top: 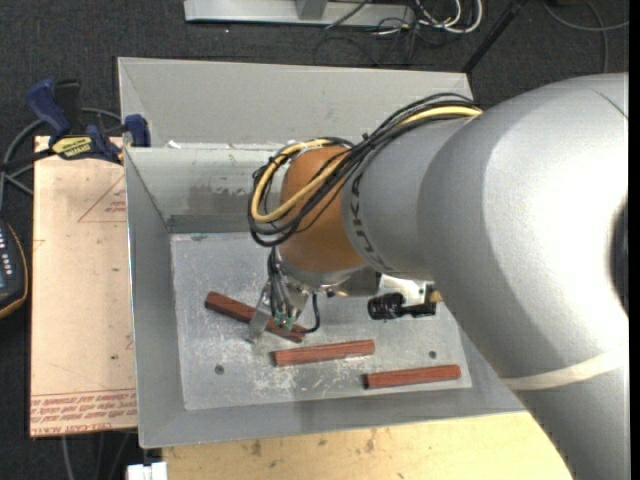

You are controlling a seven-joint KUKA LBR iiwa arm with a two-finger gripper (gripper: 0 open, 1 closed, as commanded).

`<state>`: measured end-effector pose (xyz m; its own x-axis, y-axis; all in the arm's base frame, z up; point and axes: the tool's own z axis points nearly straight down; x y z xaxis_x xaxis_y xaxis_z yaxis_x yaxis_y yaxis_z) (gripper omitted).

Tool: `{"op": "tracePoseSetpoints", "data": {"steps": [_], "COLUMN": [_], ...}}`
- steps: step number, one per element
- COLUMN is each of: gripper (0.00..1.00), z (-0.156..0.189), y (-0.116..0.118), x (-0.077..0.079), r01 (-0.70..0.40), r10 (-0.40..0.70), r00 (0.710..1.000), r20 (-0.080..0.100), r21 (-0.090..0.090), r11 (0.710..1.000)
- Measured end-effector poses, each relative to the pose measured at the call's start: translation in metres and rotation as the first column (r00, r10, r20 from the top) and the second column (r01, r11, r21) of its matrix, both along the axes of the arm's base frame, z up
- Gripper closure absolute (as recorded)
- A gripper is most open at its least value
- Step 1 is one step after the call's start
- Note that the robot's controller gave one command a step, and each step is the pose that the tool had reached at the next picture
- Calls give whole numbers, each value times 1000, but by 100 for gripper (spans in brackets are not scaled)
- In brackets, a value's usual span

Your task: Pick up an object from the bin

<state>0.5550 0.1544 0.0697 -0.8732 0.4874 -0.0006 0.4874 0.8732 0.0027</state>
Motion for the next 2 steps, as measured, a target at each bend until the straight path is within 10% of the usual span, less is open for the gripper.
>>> {"op": "tracePoseSetpoints", "data": {"steps": [2], "gripper": [100], "z": [74], "y": [1], "x": [2], "r01": [-3], "r10": [3], "r00": [1000], "r20": [4], "r21": [0], "r11": [1000]}}
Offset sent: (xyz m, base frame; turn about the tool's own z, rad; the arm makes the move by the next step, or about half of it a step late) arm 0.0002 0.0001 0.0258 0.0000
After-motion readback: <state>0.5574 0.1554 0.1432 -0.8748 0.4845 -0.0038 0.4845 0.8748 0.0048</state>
